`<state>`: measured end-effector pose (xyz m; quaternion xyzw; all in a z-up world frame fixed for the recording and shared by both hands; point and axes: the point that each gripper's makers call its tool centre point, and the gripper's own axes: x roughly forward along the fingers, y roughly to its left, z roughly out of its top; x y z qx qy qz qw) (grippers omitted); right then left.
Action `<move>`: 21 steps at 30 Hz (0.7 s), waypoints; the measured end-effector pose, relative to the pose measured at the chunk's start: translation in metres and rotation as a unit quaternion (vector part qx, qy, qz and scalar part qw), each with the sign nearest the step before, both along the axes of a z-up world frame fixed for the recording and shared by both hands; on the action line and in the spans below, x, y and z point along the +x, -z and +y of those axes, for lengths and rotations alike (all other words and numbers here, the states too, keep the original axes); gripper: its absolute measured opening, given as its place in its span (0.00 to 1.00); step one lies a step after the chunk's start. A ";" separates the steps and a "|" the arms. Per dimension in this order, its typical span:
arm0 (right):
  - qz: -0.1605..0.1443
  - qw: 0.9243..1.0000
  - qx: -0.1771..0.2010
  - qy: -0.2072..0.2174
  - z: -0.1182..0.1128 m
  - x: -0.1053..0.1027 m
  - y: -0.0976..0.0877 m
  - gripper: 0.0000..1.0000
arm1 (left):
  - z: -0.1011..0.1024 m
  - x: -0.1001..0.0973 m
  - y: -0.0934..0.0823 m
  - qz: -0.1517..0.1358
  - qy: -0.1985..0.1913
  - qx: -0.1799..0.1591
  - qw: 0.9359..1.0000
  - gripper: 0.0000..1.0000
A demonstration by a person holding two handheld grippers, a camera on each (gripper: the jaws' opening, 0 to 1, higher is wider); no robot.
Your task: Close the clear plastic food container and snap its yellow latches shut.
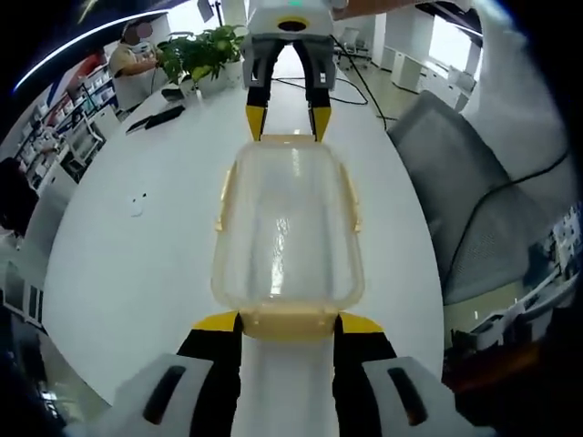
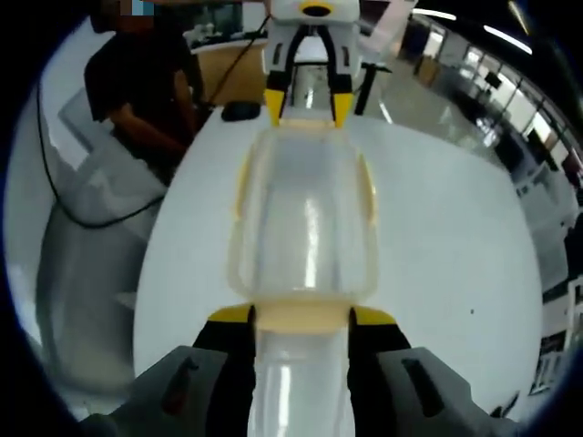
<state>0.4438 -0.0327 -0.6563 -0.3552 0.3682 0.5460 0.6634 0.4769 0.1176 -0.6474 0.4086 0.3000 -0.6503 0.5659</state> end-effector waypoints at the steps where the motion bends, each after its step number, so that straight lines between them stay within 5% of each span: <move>1: 0.001 1.000 0.000 0.001 -0.005 -0.001 -0.001 0.35 | -0.005 -0.001 0.000 -0.001 0.002 0.000 1.000 0.33; 21: 0.003 1.000 -0.012 0.021 -0.093 -0.017 0.002 0.36 | -0.094 -0.010 0.003 -0.006 0.023 -0.005 1.000 0.33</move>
